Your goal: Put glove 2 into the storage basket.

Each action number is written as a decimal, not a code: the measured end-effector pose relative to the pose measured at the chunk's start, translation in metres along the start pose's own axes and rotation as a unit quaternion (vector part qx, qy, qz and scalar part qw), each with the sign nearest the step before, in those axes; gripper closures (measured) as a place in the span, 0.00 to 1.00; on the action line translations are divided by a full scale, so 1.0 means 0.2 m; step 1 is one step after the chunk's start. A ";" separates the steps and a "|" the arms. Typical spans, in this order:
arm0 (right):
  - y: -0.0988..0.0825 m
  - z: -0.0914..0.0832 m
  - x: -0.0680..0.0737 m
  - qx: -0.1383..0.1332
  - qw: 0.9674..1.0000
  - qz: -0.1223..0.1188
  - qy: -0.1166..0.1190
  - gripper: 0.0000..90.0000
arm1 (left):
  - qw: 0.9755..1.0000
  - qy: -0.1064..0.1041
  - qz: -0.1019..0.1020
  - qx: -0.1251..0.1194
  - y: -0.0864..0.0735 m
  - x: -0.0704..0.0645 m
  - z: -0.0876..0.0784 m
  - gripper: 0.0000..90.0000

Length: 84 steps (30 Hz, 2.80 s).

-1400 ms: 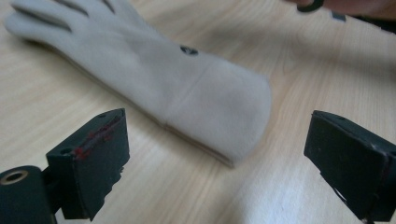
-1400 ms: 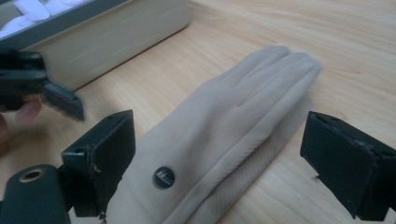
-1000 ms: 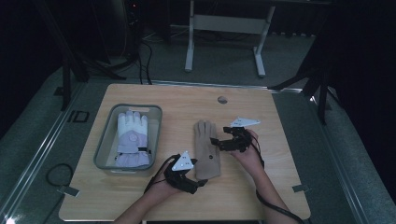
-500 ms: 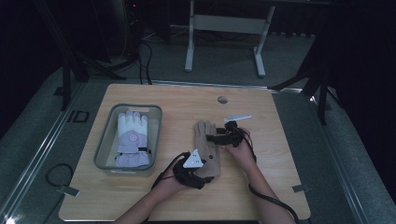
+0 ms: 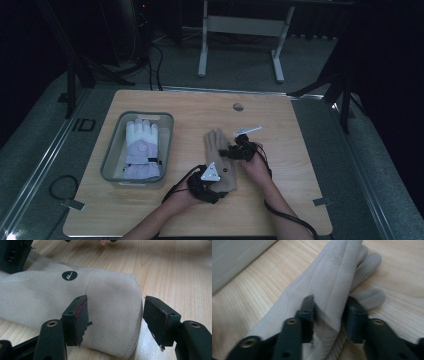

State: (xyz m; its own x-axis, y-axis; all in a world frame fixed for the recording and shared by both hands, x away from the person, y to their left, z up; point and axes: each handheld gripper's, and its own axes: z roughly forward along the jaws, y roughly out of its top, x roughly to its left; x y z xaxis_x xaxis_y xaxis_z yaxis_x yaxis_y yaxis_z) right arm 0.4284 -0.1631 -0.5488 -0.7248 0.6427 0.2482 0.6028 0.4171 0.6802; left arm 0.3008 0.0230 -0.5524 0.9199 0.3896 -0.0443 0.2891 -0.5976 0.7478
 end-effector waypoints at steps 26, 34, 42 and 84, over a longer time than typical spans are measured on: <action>-0.01 0.00 0.10 -0.020 0.994 -0.086 -0.065 0.80 | 0.995 0.076 0.038 0.056 0.04 -0.03 0.01 0.85; 0.03 -0.02 0.13 -0.021 0.993 -0.094 -0.065 0.81 | 0.995 0.069 0.034 0.065 0.04 -0.02 -0.02 0.90; 0.10 -0.08 0.19 -0.035 0.993 -0.100 -0.053 0.81 | 0.994 0.071 0.048 0.068 0.10 -0.03 -0.14 0.91; 0.57 -0.08 0.56 -0.089 0.986 -0.142 -0.013 0.81 | 0.985 0.127 0.065 0.096 0.16 0.07 -0.69 0.91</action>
State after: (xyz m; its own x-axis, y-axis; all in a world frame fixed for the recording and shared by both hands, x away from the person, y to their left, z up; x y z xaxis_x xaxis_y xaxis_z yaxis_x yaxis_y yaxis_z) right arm 0.4109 -0.0544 -0.4320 -0.8456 0.5337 0.0132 0.3062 0.4646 0.8309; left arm 0.2864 0.1056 -0.4375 0.8634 0.4493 0.2293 0.2401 -0.7658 0.5966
